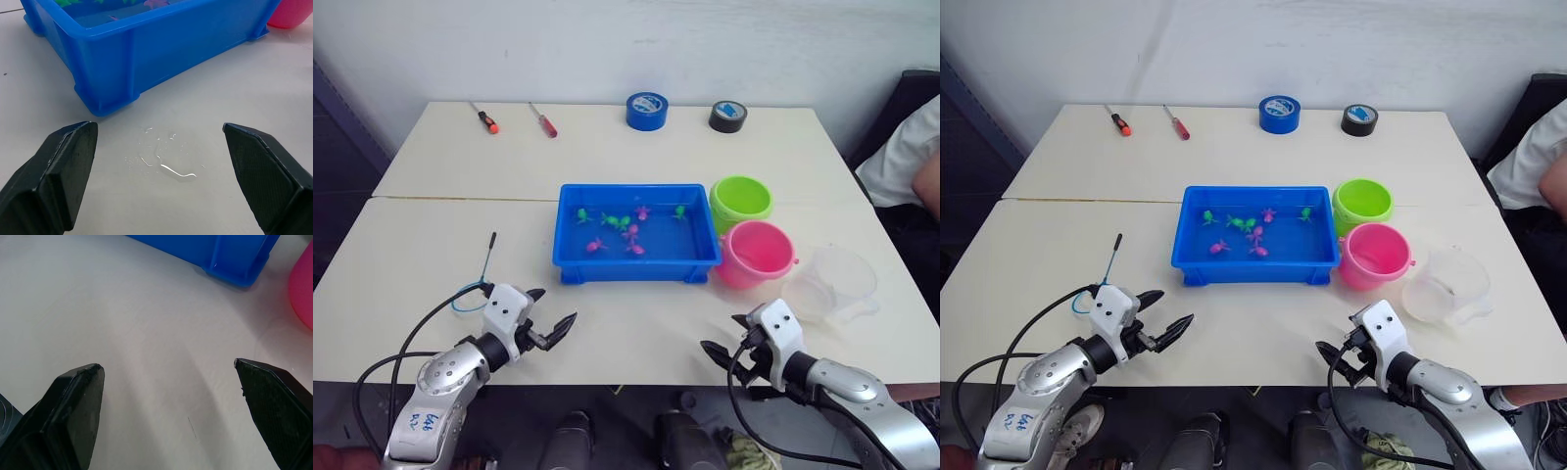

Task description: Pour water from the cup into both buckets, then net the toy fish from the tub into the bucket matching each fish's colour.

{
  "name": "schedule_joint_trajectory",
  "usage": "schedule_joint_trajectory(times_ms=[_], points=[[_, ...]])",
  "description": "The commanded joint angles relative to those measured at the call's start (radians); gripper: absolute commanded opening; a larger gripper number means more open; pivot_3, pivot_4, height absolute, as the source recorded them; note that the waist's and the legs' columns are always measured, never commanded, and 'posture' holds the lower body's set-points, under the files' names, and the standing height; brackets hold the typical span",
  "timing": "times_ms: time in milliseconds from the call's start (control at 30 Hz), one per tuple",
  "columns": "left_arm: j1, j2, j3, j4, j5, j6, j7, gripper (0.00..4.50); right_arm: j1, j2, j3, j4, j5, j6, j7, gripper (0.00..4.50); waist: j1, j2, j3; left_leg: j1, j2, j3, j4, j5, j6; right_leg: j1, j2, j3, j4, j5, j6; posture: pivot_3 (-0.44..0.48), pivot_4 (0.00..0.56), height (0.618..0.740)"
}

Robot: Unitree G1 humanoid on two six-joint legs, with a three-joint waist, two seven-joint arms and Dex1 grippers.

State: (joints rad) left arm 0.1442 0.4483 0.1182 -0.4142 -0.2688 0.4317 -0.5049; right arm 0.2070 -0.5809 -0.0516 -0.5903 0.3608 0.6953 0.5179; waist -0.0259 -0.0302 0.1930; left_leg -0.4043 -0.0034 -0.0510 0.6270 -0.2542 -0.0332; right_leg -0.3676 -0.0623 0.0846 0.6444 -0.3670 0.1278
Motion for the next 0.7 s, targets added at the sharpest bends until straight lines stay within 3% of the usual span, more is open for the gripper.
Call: schedule_joint_trajectory(times_ms=[33, 400, 500, 700], points=[[0.003, -0.003, 0.023, -0.015, -0.020, -0.013, 0.004, 4.46, 0.003, -0.004, -0.010, -0.025, 0.001, -0.022, 0.006, 4.50, 0.000, 0.000, 0.000, 0.000, 0.000, 0.000, 0.000, 0.000, 0.000, 0.000, 0.000, 0.000, 0.000, 0.000, 0.000, 0.000, 0.150, 0.734], [0.006, 0.005, 0.044, -0.026, -0.045, 0.005, -0.008, 4.46, 0.007, 0.000, -0.004, -0.028, -0.001, -0.021, 0.003, 4.50, 0.000, 0.000, 0.000, 0.000, 0.000, 0.000, 0.000, 0.000, 0.000, 0.000, 0.000, 0.000, 0.000, 0.000, 0.000, 0.000, 0.150, 0.734], [-0.009, 0.053, 0.044, 0.008, -0.021, 0.008, -0.034, 4.46, 0.015, 0.001, -0.012, -0.029, -0.002, -0.022, 0.002, 4.50, 0.000, 0.000, 0.000, 0.000, 0.000, 0.000, 0.000, 0.000, 0.000, 0.000, 0.000, 0.000, 0.000, 0.000, 0.000, 0.000, 0.150, 0.734], [-0.142, 0.202, 0.086, 0.117, -0.152, 0.051, -0.258, 4.46, 0.047, -0.020, -0.103, -0.018, 0.006, -0.019, 0.008, 4.50, 0.000, 0.000, 0.000, 0.000, 0.000, 0.000, 0.000, 0.000, 0.000, 0.000, -0.001, 0.000, 0.000, 0.000, 0.000, 0.000, 0.150, 0.734]])
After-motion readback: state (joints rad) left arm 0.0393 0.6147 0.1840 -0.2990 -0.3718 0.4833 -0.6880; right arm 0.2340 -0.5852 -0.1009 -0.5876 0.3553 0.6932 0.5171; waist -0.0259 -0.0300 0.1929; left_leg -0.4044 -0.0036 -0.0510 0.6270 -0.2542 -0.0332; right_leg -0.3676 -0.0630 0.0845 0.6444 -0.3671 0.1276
